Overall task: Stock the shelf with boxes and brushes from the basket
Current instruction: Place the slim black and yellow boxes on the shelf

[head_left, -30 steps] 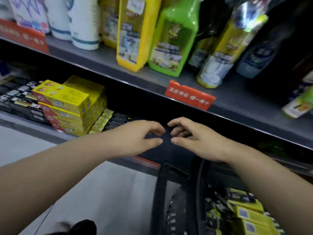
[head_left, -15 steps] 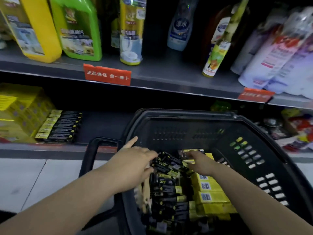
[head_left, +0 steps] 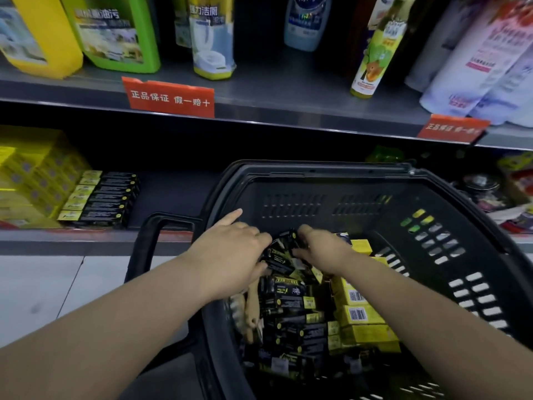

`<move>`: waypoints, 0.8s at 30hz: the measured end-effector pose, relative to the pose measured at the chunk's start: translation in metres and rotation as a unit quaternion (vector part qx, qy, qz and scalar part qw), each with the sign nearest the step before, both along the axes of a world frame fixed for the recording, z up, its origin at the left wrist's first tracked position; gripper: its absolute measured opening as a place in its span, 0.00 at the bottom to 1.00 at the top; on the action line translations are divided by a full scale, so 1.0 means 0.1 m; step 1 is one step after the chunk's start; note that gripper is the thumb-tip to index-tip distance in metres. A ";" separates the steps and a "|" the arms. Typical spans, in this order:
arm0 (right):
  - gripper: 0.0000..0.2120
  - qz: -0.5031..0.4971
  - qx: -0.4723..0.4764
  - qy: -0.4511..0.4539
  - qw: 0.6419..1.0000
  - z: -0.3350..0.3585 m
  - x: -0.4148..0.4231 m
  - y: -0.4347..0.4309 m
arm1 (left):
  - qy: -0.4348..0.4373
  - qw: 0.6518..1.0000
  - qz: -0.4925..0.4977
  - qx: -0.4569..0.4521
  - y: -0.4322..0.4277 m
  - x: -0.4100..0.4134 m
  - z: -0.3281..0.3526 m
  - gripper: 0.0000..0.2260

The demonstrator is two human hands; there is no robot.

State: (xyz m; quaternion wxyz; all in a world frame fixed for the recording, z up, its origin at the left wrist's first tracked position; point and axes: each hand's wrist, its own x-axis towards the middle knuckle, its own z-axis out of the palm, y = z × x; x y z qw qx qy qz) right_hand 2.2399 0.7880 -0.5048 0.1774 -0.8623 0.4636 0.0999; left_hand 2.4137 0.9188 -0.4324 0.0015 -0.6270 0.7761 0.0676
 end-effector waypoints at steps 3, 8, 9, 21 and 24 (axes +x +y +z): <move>0.14 -0.040 0.059 -0.154 0.986 0.44 0.05 0.15 | 0.077 0.997 0.029 0.010 -0.02 -0.13 0.01 0.29; 0.12 -0.130 0.225 -0.390 0.883 0.80 0.15 0.47 | 0.355 0.912 0.195 0.060 -0.05 -0.31 0.06 0.41; 0.11 -0.127 0.241 -0.414 0.868 0.81 0.17 0.50 | 0.386 0.895 0.214 0.064 -0.07 -0.31 0.05 0.37; 0.23 0.160 0.123 0.176 0.963 -0.43 -0.16 0.45 | 0.534 0.786 0.275 0.150 -0.12 -0.18 0.00 0.26; 0.24 0.238 0.034 0.206 0.948 -0.64 -0.05 0.58 | 0.541 0.778 0.272 0.165 -0.13 -0.18 -0.01 0.24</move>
